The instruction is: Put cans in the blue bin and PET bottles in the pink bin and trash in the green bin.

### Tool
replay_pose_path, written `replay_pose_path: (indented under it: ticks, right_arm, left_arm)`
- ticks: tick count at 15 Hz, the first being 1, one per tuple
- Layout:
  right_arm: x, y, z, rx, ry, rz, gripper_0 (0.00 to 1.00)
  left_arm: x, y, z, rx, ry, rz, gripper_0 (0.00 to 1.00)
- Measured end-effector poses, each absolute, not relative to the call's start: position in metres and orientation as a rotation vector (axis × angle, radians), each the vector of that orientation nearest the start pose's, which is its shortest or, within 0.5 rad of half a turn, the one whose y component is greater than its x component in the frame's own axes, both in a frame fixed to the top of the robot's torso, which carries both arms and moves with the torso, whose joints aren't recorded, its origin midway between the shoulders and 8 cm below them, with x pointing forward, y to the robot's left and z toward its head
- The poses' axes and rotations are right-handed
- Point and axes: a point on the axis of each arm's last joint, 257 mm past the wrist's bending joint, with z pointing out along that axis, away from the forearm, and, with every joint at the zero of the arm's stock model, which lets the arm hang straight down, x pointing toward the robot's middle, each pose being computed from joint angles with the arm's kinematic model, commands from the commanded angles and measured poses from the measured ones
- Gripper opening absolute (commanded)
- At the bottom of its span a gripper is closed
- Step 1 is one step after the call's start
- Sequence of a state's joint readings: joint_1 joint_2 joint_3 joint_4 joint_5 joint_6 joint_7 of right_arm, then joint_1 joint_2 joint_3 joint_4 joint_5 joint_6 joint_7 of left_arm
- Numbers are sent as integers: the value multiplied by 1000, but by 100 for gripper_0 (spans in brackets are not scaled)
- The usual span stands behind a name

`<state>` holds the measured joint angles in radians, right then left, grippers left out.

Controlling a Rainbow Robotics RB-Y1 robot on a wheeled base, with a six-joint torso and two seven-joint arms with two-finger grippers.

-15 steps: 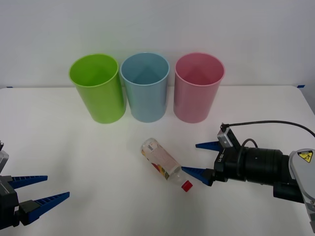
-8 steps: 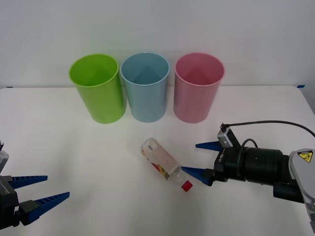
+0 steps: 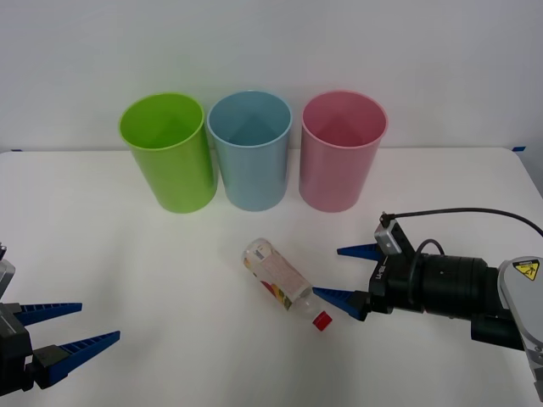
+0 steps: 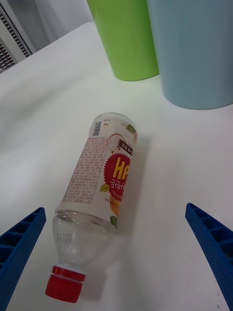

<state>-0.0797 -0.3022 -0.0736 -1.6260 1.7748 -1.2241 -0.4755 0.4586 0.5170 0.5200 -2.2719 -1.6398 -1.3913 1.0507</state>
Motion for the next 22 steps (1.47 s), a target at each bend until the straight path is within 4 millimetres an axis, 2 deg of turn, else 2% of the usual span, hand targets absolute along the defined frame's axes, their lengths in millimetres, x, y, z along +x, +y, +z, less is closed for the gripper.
replay_pose_path:
  ticks: [2, 3, 6, 9, 15, 22]
  right_arm:
    - [408, -106, -286, -918, 1862, 820, 100]
    - [407, -104, -285, -910, 1856, 830, 100]
    - [407, -102, -274, -918, 1821, 830, 100]
    - [409, -101, -253, -960, 1775, 782, 100]
    - [406, -107, -242, -1050, 1786, 612, 100]
    - [402, -90, -225, -1048, 1848, 529, 100]
  left_arm:
    - [283, 268, -205, 527, 2212, -654, 100]
    - [283, 268, -205, 527, 2212, -654, 100]
    - [283, 268, -205, 527, 2212, -654, 100]
    - [283, 268, -205, 527, 2212, -654, 100]
    - [283, 268, -205, 527, 2212, -654, 100]
    - [283, 268, -205, 527, 2212, -654, 100]
